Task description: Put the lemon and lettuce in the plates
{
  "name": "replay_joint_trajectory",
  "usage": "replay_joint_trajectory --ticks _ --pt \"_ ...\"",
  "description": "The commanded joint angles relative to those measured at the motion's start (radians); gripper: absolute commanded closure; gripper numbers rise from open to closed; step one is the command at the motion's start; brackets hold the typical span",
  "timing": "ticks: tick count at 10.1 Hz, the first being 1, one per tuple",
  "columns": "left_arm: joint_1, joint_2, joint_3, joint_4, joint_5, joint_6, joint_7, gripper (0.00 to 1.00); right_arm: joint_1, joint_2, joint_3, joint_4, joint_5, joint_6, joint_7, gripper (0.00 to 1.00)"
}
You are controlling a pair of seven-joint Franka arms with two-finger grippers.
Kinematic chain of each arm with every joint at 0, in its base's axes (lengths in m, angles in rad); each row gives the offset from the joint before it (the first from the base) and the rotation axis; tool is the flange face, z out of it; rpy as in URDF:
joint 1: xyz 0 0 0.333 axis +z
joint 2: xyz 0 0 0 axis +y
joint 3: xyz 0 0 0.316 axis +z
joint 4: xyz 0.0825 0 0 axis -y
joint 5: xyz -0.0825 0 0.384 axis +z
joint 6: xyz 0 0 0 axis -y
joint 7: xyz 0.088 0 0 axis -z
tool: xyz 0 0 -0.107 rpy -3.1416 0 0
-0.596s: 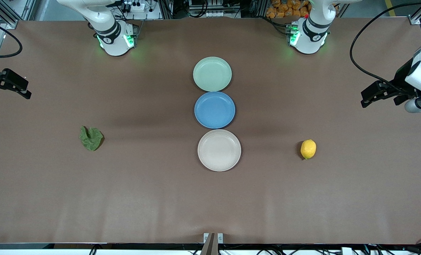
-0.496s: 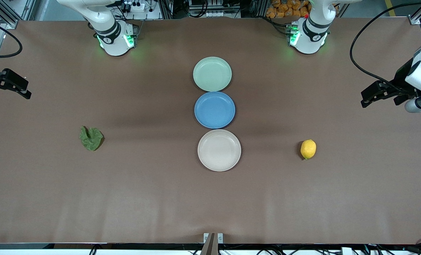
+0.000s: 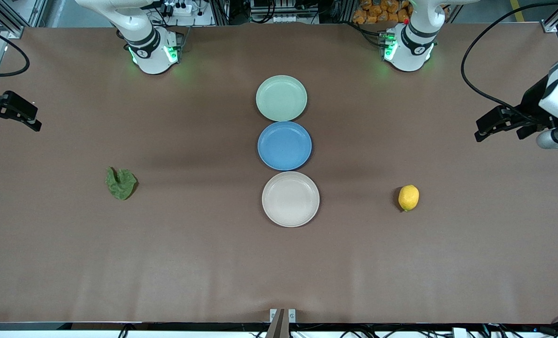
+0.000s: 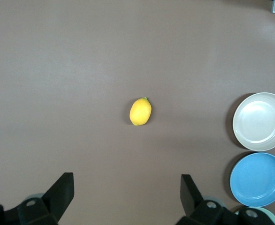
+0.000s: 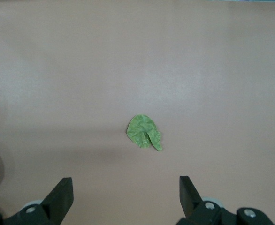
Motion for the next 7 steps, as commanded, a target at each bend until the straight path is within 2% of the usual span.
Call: replay_joint_trajectory --ticks 1,4,7 --pt "0.006 0.028 -0.007 -0.011 -0.003 -0.007 0.035 0.0 -0.003 0.005 0.0 0.01 0.013 -0.004 -0.001 0.0" --pt "0.001 0.108 -0.015 -0.028 0.0 0.04 0.035 0.0 -0.014 0.007 0.0 -0.012 0.017 0.012 -0.006 0.0" --pt "0.003 0.163 -0.015 -0.149 0.001 0.195 0.041 0.0 -0.029 0.005 0.0 -0.15 0.017 0.141 -0.009 0.0"
